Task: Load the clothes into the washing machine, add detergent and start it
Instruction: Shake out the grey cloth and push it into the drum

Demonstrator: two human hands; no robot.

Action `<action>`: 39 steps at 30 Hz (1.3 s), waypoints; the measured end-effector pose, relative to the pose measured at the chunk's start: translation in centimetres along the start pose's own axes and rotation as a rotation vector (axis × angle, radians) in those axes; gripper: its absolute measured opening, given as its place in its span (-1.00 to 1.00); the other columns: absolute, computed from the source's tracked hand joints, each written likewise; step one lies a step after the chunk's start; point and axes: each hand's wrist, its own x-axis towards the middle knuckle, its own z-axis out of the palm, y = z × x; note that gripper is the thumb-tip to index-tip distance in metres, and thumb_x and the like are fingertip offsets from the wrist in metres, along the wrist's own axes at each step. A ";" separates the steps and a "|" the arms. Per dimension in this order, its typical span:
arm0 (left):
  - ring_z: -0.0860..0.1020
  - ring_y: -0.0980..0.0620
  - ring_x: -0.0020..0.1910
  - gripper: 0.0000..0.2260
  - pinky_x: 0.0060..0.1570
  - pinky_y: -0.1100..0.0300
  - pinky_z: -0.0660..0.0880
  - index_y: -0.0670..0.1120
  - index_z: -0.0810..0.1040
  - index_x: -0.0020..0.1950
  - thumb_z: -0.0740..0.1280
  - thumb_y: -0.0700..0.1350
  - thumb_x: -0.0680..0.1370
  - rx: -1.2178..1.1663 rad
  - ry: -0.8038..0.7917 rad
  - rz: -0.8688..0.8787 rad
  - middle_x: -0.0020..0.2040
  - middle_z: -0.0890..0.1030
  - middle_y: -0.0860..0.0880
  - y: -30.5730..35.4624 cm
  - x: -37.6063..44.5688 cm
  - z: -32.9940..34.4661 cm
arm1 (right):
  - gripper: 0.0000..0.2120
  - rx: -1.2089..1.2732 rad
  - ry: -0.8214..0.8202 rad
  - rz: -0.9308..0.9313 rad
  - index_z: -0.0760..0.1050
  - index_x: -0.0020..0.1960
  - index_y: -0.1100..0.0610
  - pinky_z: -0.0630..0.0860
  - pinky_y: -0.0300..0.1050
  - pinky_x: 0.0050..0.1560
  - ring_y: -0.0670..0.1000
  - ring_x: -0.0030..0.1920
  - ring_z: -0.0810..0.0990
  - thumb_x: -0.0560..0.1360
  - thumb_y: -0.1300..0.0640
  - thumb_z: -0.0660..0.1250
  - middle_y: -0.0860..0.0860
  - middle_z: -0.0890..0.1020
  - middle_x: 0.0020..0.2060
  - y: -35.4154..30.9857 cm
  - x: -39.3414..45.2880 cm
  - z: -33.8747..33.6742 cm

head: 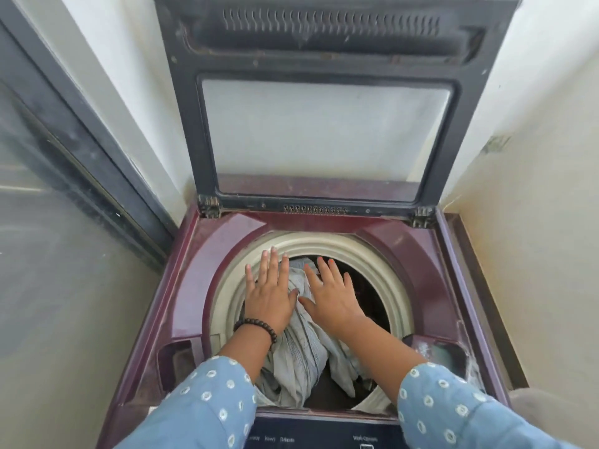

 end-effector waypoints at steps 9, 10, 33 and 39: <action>-0.14 -0.10 0.57 -0.37 0.44 -0.20 -0.20 -0.11 0.00 0.57 -0.02 0.19 0.60 0.135 0.171 -0.010 0.59 -0.03 -0.15 1.3 -2.3 -4.6 | -0.33 0.007 0.172 -0.031 -0.17 0.59 0.01 -0.13 0.28 0.51 0.19 0.57 -0.22 0.63 -0.20 0.04 0.12 -0.16 0.58 1.8 -3.9 -3.9; 0.02 -0.12 0.56 -0.36 0.43 -0.21 -0.12 -0.13 0.17 0.55 -0.02 0.20 0.56 0.132 0.150 -0.012 0.57 0.14 -0.17 1.7 -2.7 -4.8 | -0.33 0.016 0.186 -0.029 -0.17 0.59 0.00 -0.13 0.28 0.51 0.19 0.57 -0.22 0.63 -0.20 0.04 0.11 -0.16 0.58 2.1 -4.4 -4.2; 0.04 -0.13 0.57 -0.39 0.42 -0.16 -0.25 -0.11 0.27 0.53 0.06 0.20 0.57 0.212 0.291 0.240 0.55 0.20 -0.17 18.8 -10.1 -8.6 | -0.34 0.012 0.396 0.161 -0.22 0.58 -0.01 -0.25 0.28 0.47 0.13 0.55 -0.31 0.62 -0.23 -0.06 0.08 -0.23 0.57 13.3 -20.7 -8.7; -0.37 -0.03 0.49 -0.37 0.31 -0.11 -0.54 -0.03 -0.29 0.52 -0.25 0.27 0.56 0.253 0.331 0.389 0.57 -0.27 -0.09 24.4 -8.8 -10.1 | -0.35 0.041 0.459 0.341 -0.23 0.58 -0.03 -0.29 0.27 0.47 0.11 0.53 -0.36 0.62 -0.24 -0.06 0.07 -0.27 0.56 17.4 -24.0 -10.2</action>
